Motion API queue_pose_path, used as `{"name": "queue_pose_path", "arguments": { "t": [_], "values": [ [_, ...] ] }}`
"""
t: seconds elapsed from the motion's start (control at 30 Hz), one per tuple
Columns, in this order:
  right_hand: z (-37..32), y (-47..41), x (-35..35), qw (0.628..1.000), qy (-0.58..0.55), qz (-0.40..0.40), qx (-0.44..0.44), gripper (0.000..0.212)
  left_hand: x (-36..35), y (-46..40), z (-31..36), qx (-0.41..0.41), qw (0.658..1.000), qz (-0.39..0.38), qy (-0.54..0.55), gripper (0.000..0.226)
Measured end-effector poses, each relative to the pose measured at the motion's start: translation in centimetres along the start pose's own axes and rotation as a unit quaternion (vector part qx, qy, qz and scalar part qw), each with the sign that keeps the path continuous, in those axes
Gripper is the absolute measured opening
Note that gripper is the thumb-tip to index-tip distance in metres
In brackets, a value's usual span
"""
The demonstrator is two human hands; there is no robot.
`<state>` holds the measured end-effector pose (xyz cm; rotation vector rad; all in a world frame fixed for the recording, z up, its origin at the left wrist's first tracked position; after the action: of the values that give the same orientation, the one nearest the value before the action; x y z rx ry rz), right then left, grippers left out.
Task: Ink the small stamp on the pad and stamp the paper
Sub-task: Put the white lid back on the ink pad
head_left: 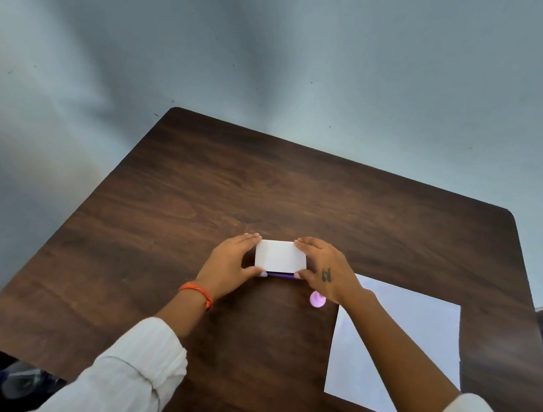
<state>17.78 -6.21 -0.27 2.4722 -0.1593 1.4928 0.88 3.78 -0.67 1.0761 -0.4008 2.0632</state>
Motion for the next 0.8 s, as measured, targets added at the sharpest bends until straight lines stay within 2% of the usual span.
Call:
{"name": "queue_pose_path", "arguments": {
  "t": [0.27,0.8],
  "values": [
    [1.2,0.0,-0.8,0.999,-0.018,-0.037,-0.032,0.06,-1.8,-0.6,-0.4,0.015,0.999,-0.032,-0.01,0.072],
    [1.8,0.1,-1.4,0.998,-0.035,-0.027,-0.037,0.062,-2.3,-1.4,-0.8,0.001,0.999,-0.043,-0.018,0.072]
  ]
}}
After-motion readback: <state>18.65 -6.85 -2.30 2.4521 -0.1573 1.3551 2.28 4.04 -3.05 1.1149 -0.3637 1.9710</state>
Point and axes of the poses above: each hand's wrist, its own y-axis away from the middle knuckle, its own x-axis out of the back of the hand, z = x × y, the point moved 3 cm from there along -y, towards the middle knuckle, and after that the axes turned 1 degree about -z, right-handed, at the moved point
